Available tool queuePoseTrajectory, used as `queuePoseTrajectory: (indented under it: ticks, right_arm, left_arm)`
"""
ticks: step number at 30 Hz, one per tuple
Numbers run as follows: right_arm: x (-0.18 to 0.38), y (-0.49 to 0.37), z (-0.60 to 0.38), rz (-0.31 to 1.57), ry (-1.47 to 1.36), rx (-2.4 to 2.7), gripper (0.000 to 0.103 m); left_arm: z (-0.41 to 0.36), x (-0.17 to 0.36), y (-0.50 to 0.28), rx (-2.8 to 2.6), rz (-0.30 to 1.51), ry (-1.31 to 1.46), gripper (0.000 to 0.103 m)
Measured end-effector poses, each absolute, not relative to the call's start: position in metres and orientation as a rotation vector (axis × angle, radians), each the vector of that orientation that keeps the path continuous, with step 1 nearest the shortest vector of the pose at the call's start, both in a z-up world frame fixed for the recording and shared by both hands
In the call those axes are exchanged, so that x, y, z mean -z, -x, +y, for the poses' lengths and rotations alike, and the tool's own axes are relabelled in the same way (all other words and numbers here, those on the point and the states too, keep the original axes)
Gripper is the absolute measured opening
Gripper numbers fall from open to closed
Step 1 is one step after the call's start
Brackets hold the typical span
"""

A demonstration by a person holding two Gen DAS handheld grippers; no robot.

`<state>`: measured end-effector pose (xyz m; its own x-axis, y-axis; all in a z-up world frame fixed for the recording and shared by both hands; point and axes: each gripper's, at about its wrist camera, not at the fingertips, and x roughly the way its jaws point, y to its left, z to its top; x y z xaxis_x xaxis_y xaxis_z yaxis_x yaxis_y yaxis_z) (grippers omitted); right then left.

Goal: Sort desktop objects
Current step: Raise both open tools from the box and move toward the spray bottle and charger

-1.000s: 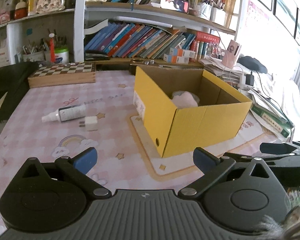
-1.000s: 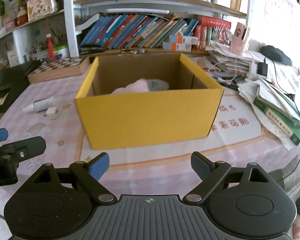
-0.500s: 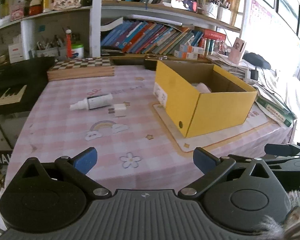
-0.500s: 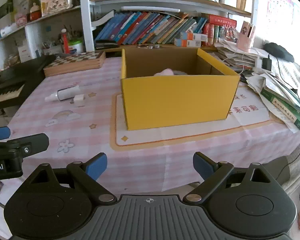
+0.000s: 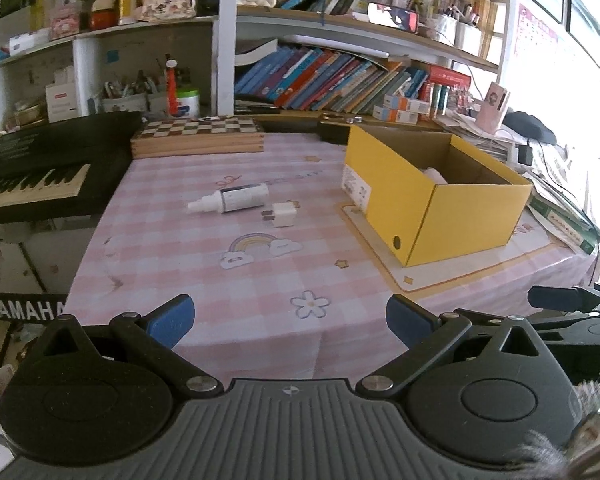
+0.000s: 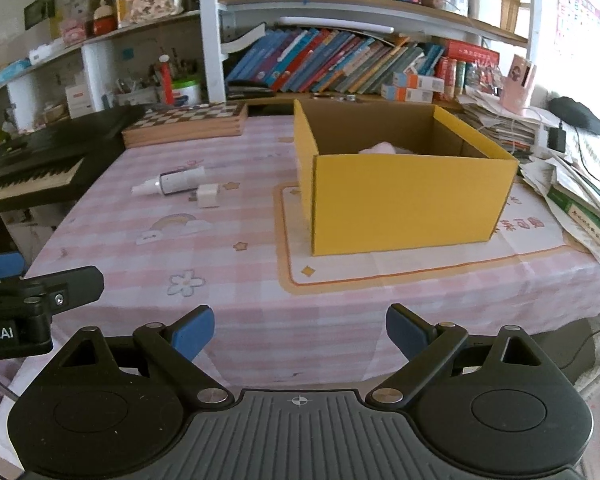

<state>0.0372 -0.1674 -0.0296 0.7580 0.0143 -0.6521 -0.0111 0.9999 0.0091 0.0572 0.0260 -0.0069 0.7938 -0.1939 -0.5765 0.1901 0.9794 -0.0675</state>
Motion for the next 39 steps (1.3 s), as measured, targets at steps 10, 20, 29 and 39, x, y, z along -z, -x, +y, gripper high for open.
queuePoseTrajectory:
  ticks: [10, 20, 29, 39]
  right_arm:
    - [0.029, -0.036, -0.14, 0.699, 0.013, -0.055, 0.095]
    - [0.028, -0.041, -0.115, 0.694, 0.031, -0.089, 0.095]
    - [0.028, -0.047, -0.101, 0.706, 0.07, -0.141, 0.095]
    - [0.034, -0.072, -0.098, 0.723, 0.081, -0.192, 0.095]
  left_arm:
    - [0.052, 0.006, -0.051, 0.164, 0.614, 0.017, 0.103]
    - [0.075, 0.005, -0.051, 0.135, 0.602, 0.022, 0.103]
    - [0.083, 0.006, -0.056, 0.111, 0.609, 0.04, 0.103]
    - [0.08, 0.014, -0.078, 0.102, 0.628, 0.042, 0.103]
